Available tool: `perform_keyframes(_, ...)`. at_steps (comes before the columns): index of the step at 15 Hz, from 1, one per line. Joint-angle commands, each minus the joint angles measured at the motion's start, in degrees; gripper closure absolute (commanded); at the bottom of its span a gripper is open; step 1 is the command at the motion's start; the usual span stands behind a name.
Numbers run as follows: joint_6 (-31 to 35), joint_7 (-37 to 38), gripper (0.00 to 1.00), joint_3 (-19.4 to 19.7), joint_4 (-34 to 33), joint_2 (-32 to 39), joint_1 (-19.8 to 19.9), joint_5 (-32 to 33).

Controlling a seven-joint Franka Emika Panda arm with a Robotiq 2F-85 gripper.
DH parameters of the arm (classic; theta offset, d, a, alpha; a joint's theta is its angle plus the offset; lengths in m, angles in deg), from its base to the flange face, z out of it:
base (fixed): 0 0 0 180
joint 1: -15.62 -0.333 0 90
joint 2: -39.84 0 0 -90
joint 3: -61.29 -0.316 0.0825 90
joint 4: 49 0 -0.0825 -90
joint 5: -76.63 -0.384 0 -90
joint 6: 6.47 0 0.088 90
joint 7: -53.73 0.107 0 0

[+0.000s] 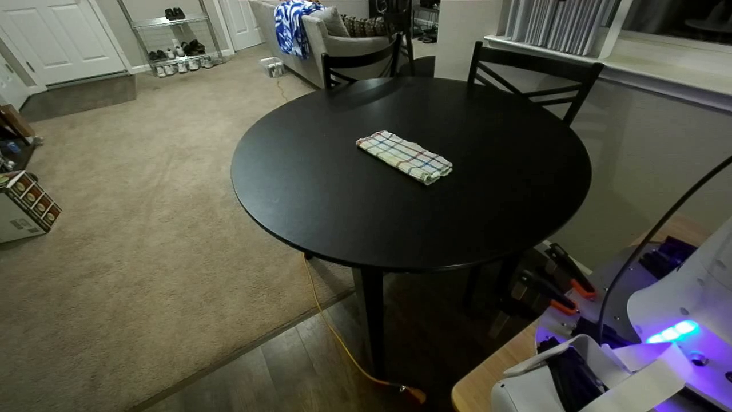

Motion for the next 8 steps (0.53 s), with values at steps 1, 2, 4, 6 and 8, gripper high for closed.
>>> perform_keyframes(1,10.26,2.85,0.00,-2.98,-4.91,13.39,-1.91,-3.40)
perform_keyframes(2,11.82,3.05,0.00,-3.31,-6.41,16.53,-2.42,-3.67)
perform_keyframes(4,14.96,3.78,0.00,-3.84,-8.92,22.01,-2.59,-3.14)
perform_keyframes(6,16.78,3.37,0.00,-3.45,-11.60,26.93,-2.67,-3.27)
perform_keyframes(8,17.98,2.52,0.00,-2.85,-14.20,31.28,-2.67,-3.96)
